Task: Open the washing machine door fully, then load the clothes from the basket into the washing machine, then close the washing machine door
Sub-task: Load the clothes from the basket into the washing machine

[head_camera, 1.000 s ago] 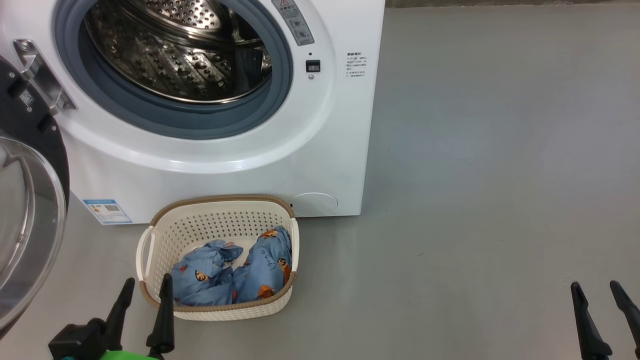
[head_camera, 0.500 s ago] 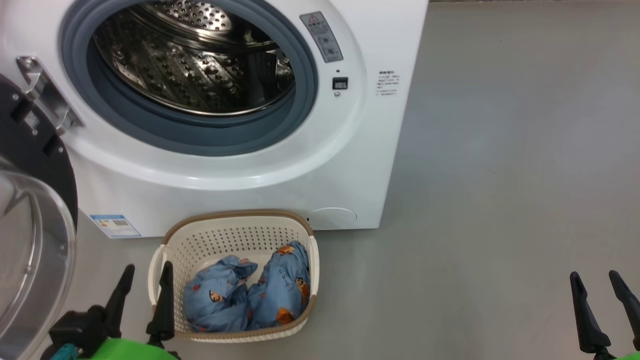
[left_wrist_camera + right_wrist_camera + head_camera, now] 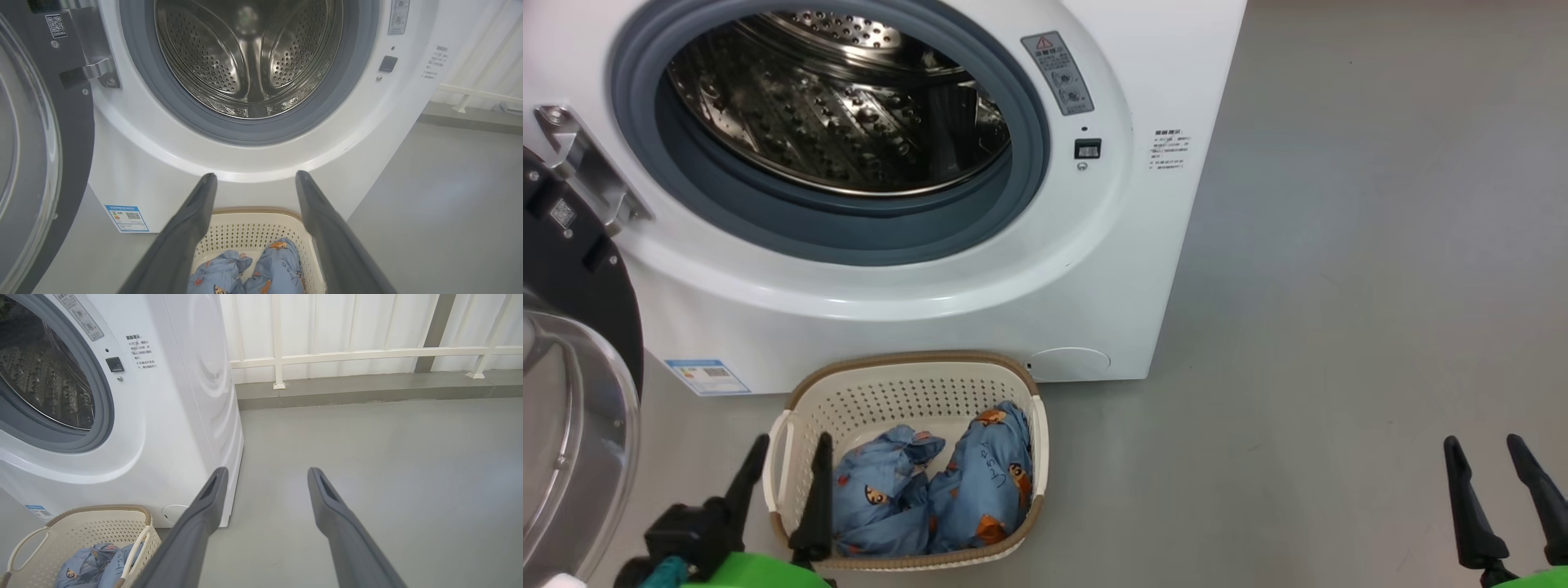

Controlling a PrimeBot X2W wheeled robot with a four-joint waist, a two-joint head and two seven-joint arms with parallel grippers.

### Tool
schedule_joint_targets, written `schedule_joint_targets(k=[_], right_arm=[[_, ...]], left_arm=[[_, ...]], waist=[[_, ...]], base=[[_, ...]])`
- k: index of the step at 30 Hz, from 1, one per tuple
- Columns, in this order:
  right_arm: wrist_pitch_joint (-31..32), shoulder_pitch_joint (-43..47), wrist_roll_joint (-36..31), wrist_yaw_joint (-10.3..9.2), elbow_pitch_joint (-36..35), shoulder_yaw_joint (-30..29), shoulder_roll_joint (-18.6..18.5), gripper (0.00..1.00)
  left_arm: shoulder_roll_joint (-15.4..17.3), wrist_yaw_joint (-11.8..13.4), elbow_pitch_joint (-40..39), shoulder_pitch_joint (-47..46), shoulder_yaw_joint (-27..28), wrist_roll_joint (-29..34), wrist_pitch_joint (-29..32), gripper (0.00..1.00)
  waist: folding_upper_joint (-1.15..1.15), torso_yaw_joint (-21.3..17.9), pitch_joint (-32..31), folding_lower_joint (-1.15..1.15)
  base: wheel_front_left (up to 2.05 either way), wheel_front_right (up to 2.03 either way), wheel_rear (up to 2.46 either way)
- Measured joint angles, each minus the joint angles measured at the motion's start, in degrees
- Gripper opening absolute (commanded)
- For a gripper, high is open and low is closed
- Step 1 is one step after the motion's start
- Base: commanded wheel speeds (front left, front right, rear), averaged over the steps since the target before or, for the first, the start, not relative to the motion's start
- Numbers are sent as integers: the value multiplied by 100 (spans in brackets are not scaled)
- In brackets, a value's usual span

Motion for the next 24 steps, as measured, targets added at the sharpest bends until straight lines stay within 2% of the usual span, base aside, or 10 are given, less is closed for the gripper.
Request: schedule_joint_targets(k=[4, 9, 24], right_arm=[[0, -3, 0, 0, -5, 77, 48, 100], [0, -122, 14, 0, -19, 127, 54, 100], [0, -825, 75, 0, -125, 176, 48, 100]], left_arm=[[-99, 0, 315, 0, -49, 76, 0, 100], [-244, 0, 950, -108, -368, 51, 4, 100], [-383, 0, 3279, -1868, -1270, -441, 5, 100]], waist=[[0, -6, 74, 0], [0, -6, 252, 0], [0, -27, 1230, 0]], base=[[0, 0, 0], [0, 0, 0], [0, 0, 0]])
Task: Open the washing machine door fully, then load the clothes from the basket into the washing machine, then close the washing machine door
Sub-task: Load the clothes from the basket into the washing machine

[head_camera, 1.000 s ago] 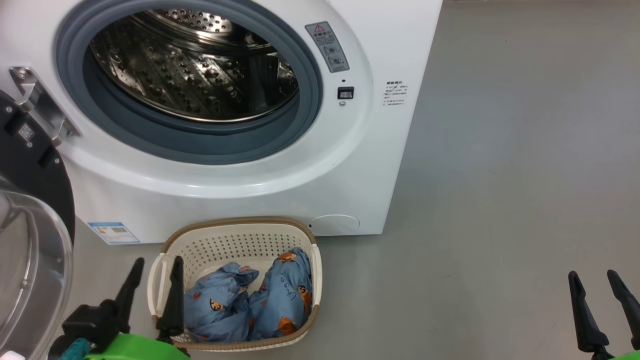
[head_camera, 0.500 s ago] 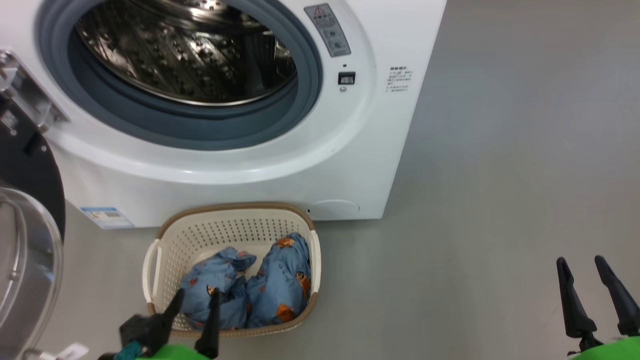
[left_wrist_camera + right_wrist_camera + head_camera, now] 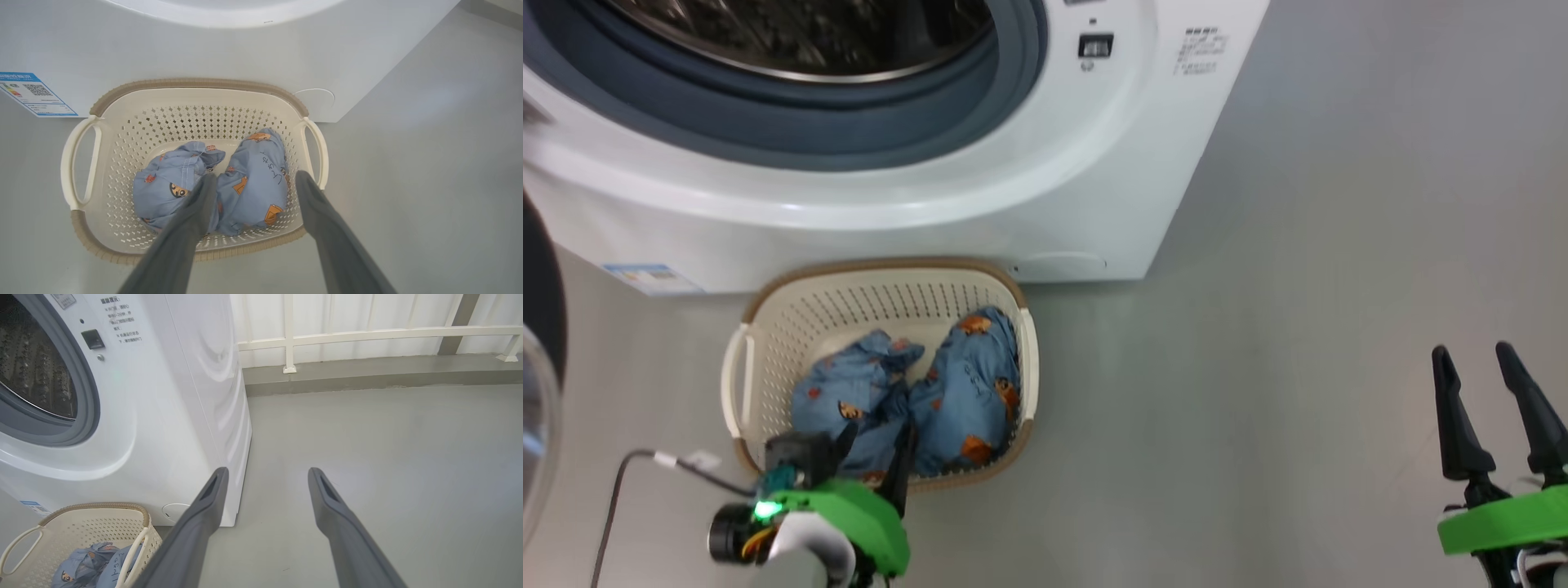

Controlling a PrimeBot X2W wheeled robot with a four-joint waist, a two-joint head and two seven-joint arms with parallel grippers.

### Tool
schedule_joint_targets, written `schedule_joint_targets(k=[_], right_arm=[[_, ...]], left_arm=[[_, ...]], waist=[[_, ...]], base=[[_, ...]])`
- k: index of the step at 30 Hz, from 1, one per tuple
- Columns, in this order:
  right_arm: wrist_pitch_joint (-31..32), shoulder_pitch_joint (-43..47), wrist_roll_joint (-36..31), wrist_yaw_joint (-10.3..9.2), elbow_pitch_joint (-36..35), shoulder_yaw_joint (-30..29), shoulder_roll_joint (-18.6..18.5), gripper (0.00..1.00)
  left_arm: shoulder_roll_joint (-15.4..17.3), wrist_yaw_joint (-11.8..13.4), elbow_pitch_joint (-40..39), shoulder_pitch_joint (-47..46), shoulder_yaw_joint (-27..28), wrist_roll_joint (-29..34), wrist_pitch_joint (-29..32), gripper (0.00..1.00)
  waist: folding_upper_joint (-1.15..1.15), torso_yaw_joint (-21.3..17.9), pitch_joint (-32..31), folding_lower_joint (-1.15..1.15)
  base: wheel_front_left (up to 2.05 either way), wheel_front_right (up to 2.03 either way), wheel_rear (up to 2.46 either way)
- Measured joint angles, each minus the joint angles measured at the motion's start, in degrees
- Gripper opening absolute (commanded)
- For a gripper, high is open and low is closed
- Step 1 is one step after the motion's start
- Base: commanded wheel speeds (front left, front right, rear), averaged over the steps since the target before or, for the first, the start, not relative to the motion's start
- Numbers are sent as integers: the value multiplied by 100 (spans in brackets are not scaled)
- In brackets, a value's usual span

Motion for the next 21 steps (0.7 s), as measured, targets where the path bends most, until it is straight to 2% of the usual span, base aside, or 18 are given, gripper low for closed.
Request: schedule_joint_targets(k=[9, 21], right_arm=[[0, -524, 47, 0, -101, 23, -1, 100], [-1, -1231, 81, 0, -213, 369, -48, 100]], left_arm=[[-23, 0, 806, -1087, -657, -190, -1, 100], [63, 0, 1488, -2116, -1634, -926, -1, 100]], waist=[[0, -88, 787, 0], [0, -308, 1786, 0]], base=[[0, 0, 0], [0, 0, 0]])
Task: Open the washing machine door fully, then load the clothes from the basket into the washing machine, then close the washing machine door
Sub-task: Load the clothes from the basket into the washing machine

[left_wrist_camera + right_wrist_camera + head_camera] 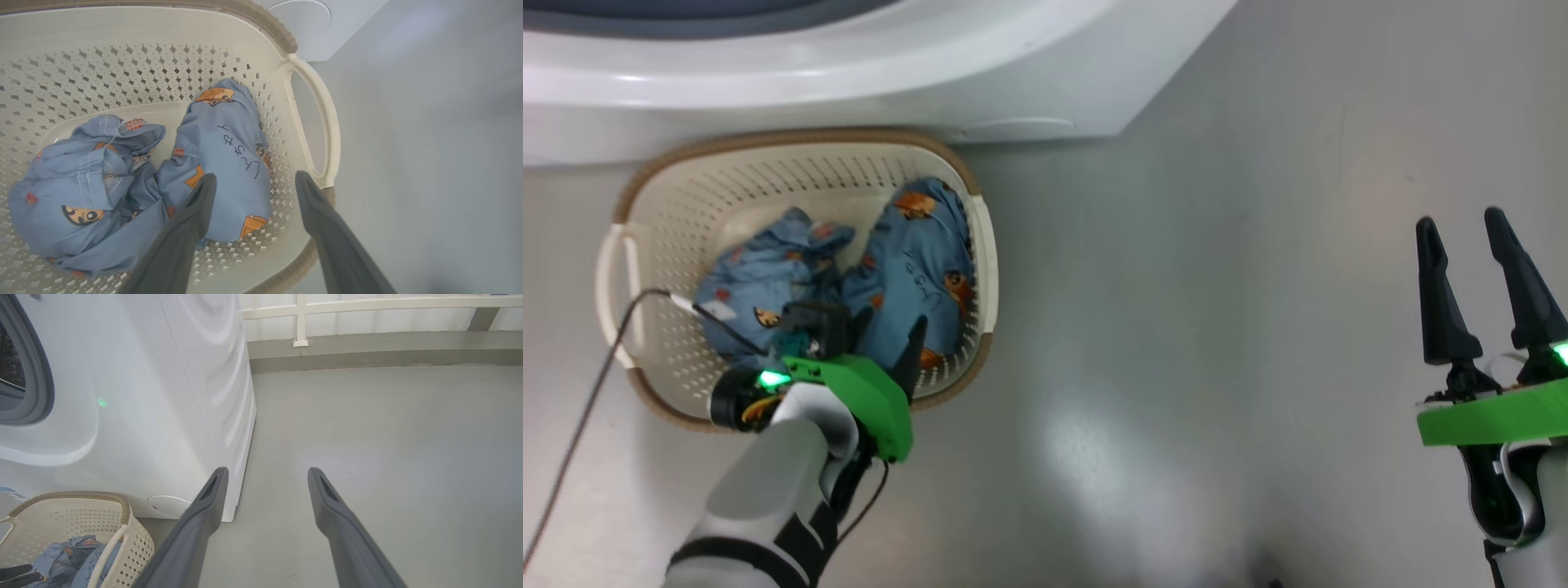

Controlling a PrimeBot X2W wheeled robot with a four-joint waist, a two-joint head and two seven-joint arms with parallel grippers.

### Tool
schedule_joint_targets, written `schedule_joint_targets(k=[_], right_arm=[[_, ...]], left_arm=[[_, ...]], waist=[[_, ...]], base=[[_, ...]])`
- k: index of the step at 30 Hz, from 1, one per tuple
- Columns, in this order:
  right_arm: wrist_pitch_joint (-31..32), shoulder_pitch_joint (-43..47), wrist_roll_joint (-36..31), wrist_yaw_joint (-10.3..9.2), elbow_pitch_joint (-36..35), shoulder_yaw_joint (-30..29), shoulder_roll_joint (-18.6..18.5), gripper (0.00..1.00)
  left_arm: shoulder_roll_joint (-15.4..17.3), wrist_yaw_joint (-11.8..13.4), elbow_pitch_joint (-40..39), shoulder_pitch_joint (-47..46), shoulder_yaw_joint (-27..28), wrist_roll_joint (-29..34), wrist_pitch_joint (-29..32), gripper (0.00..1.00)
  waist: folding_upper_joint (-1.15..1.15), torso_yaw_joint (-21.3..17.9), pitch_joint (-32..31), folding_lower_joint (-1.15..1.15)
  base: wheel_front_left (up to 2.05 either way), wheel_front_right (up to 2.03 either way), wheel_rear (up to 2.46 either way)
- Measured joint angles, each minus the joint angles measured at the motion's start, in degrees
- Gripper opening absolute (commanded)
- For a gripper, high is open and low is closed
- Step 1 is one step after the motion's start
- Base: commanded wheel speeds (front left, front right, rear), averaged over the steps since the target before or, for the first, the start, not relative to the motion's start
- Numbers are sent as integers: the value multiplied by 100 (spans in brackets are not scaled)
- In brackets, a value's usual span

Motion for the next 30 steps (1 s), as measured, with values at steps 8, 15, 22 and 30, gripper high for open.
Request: schedule_joint_targets(k=[8, 15, 22, 30], right_arm=[[-1, -297, 73, 0, -111, 154, 24, 100], [-41, -303, 82, 0, -188, 160, 55, 100], [-41, -314, 82, 0, -260, 159, 59, 100], [-42, -454, 82, 0, -301, 199, 71, 100]], left_arm=[[231, 0, 328, -577, -600, -573, 0, 100], [417, 0, 468, -851, -1020, -989, 0, 100], [557, 0, 555, -1093, -1337, -1350, 0, 100], [692, 0, 624, -1307, -1703, -1720, 0, 100]], waist=[[0, -247, 580, 0], [0, -443, 903, 0], [0, -561, 1104, -1], [0, -619, 1253, -1]], base=[[0, 0, 0], [0, 0, 0], [0, 0, 0], [0, 0, 0]])
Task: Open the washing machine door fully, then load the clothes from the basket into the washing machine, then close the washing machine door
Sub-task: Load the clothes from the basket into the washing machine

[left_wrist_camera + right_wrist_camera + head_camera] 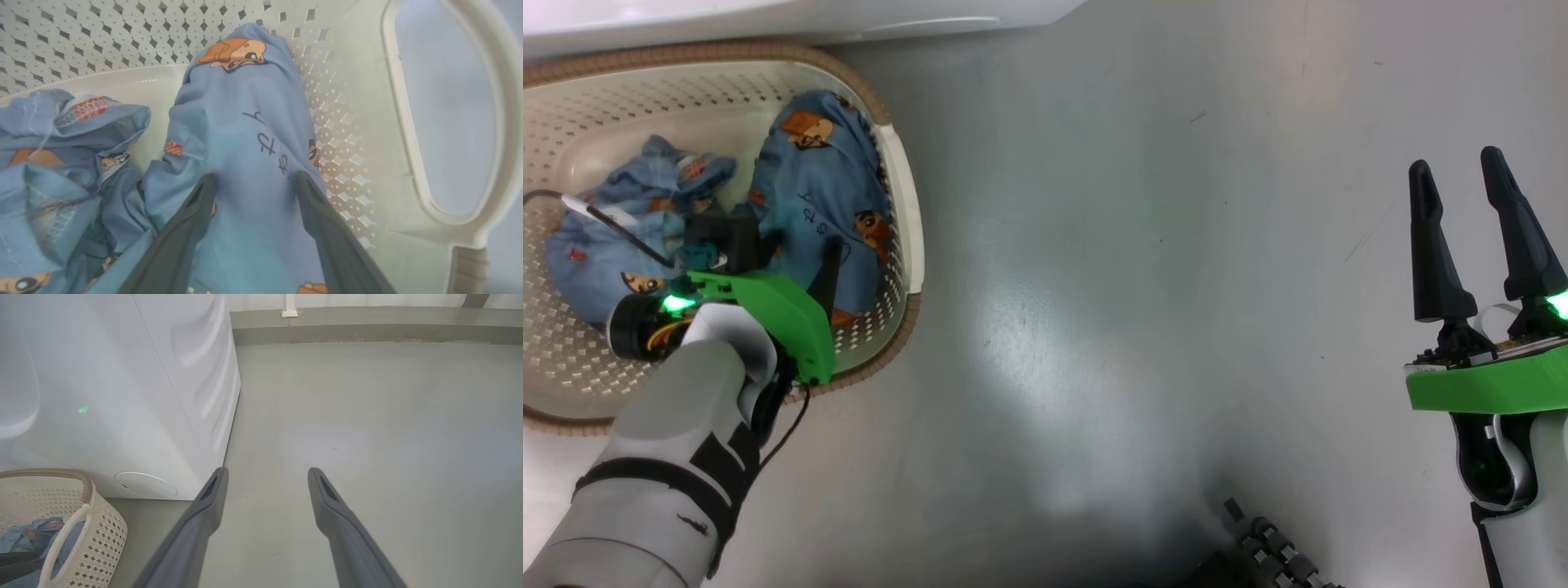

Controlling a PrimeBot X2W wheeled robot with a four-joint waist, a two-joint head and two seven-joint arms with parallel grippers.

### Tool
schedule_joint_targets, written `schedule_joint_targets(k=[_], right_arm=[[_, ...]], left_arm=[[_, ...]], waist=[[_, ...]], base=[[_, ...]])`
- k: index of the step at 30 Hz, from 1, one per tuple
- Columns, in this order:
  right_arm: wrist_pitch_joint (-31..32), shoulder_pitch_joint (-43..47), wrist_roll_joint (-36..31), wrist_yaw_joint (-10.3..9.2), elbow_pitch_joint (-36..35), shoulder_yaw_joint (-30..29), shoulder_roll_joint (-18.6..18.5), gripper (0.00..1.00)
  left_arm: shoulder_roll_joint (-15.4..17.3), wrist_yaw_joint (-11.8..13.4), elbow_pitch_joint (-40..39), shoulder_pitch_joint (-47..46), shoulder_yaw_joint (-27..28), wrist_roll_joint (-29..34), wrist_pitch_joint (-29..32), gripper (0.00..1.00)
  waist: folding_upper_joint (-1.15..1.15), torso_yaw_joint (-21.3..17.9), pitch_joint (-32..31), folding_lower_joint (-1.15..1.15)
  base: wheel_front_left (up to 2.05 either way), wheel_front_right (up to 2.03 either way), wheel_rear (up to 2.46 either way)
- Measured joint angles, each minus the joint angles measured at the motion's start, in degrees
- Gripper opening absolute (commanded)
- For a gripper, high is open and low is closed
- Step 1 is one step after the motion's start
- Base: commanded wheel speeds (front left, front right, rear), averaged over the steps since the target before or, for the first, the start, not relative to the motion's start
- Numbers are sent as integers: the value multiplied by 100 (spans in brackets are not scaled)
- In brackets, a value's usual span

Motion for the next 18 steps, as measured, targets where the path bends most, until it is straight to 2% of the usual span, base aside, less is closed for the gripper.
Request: schedule_joint_targets(k=[5, 6, 7, 8, 9, 10, 18], right_arm=[[1, -1, 0, 0, -14, 90, 2, 100], [1, -1, 0, 0, -20, 108, 1, 100], [1, 0, 0, 0, -27, 113, 1, 100], [1, 0, 0, 0, -34, 112, -2, 100], [1, 1, 0, 0, -35, 111, -7, 100], [1, 1, 0, 0, -41, 108, -10, 100], [1, 27, -1, 0, -54, -13, -43, 100]], left_arm=[[11, 0, -4, -7, -274, -237, 110, 100], [14, 0, -22, -7, -350, -282, 160, 68], [18, 0, -46, -7, -408, -337, 203, 68], [22, 0, -75, -7, -469, -389, 225, 31], [25, 0, -102, -7, -535, -431, 243, 5], [31, 0, -133, -7, -588, -480, 253, 0], [30, 0, -263, 19, -893, -993, 147, 0]], waist=[[0, -23, 2, 0], [0, -28, -5, 0], [0, -31, -15, 0], [0, -33, -28, 0], [0, -33, -46, 0], [0, -32, -64, 0], [0, 53, -309, 0]], base=[[0, 0, 0], [0, 0, 0], [0, 0, 0], [0, 0, 0], [0, 0, 0], [0, 0, 0], [0, 0, 0]])
